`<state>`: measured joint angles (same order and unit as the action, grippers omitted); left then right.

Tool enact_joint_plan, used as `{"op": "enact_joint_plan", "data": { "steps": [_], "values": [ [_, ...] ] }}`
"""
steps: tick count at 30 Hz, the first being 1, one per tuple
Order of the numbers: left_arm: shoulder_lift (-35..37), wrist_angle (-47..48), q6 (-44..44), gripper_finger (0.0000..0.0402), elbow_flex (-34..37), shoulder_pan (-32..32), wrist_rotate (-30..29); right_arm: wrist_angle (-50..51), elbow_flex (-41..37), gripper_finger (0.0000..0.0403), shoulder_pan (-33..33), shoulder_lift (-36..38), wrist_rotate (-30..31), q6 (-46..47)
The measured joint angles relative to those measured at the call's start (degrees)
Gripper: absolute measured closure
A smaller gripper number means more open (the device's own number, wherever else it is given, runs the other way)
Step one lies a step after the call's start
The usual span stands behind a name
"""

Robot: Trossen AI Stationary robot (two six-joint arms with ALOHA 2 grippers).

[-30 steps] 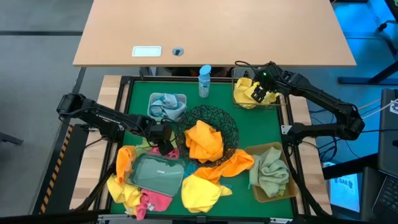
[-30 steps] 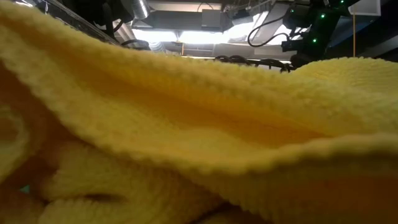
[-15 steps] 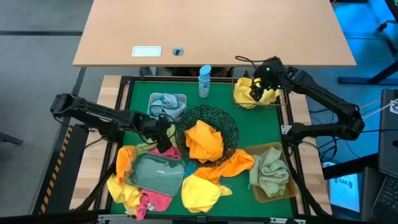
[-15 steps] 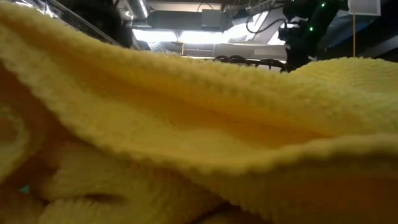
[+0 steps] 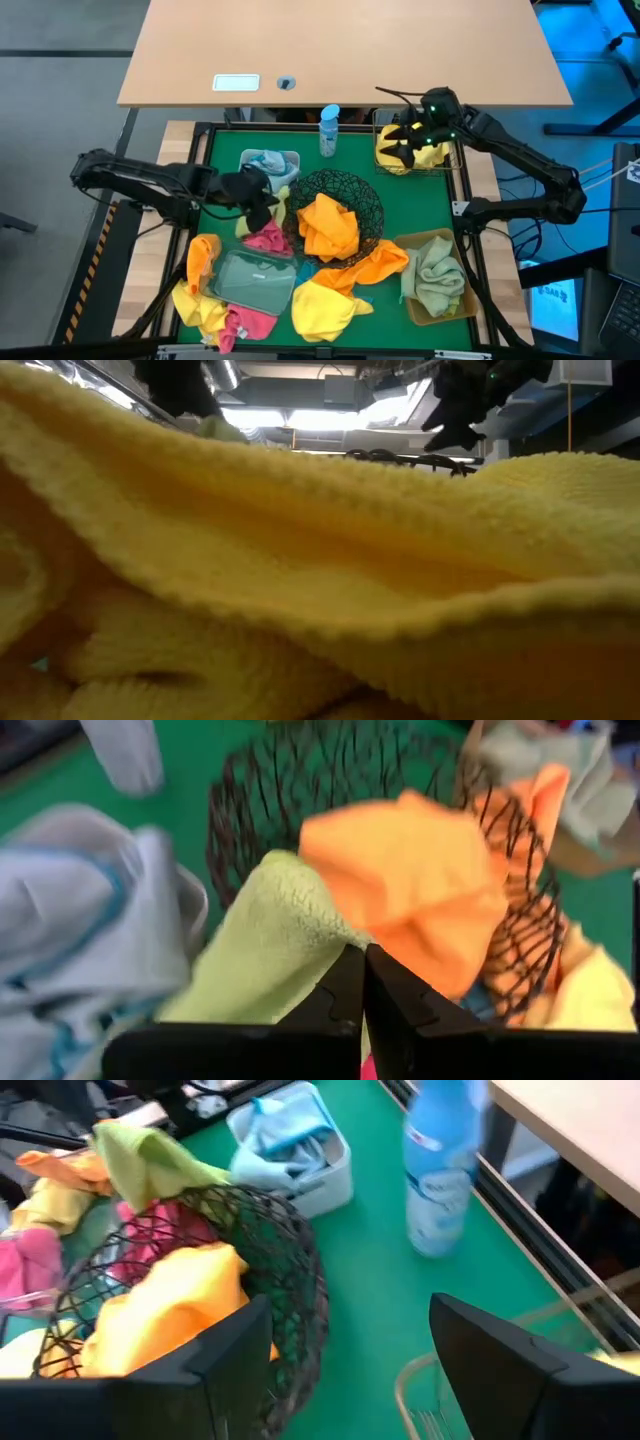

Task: Sort microfiber towel by color & place in baskets
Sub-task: Put the green microfiber towel into the yellow bin

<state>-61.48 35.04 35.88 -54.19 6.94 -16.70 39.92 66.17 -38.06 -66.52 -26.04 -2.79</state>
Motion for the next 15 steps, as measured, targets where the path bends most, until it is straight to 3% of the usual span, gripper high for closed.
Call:
{"op": "enact_joint_plan", "data": {
  "steps": [6, 15],
  "values": [
    [0.57, -5.99, -5.1, 0.0401, -2.86, -0.01, -6.7, -5.09, -0.18, 0.0134, 6.95, -0.44, 0.12, -0.02],
    [-1.62, -20.62, -15.34, 0.0401, -3.0, -0.28, -7.99, -18.08, -0.2, 0.0134, 19.33, -3.06, 1.04, -0.03]
  ]
}}
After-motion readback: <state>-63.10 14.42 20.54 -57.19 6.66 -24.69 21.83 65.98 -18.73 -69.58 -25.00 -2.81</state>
